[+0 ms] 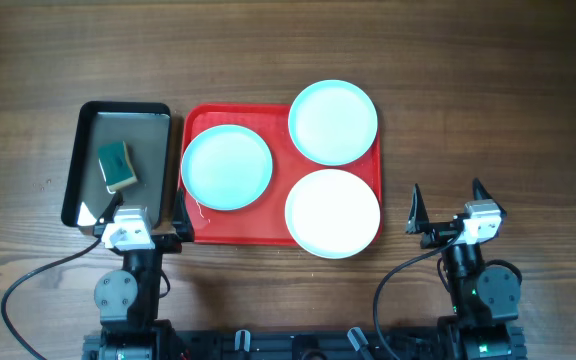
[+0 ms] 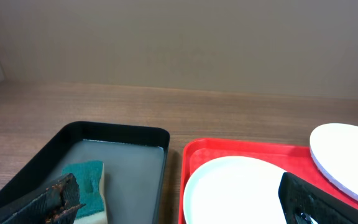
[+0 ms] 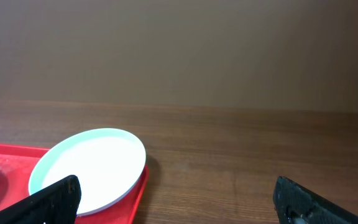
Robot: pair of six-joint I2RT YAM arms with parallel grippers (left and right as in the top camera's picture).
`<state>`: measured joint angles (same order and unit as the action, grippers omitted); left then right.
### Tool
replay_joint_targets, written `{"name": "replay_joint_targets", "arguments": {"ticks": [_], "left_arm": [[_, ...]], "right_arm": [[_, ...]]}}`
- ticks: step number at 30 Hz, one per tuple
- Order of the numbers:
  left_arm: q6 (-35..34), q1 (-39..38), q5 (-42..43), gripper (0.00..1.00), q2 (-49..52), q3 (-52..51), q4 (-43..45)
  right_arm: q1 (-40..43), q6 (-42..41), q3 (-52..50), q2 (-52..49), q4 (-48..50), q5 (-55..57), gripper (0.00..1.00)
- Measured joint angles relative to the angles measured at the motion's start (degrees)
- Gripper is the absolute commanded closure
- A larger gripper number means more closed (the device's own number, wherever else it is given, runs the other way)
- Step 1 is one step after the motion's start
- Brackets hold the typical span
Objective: Clean dirty plates on tray and stack at the side
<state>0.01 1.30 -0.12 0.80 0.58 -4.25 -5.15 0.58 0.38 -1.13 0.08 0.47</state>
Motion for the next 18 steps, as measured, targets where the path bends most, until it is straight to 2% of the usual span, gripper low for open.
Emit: {"name": "replay_joint_targets", "arguments": {"ticks": [18], "left_arm": [[0.0,0.0,1.3,0.00,0.0,0.0,0.0]], "right_arm": [[0.0,0.2,0.0,0.0,4.3,-1.6,0.00]]}}
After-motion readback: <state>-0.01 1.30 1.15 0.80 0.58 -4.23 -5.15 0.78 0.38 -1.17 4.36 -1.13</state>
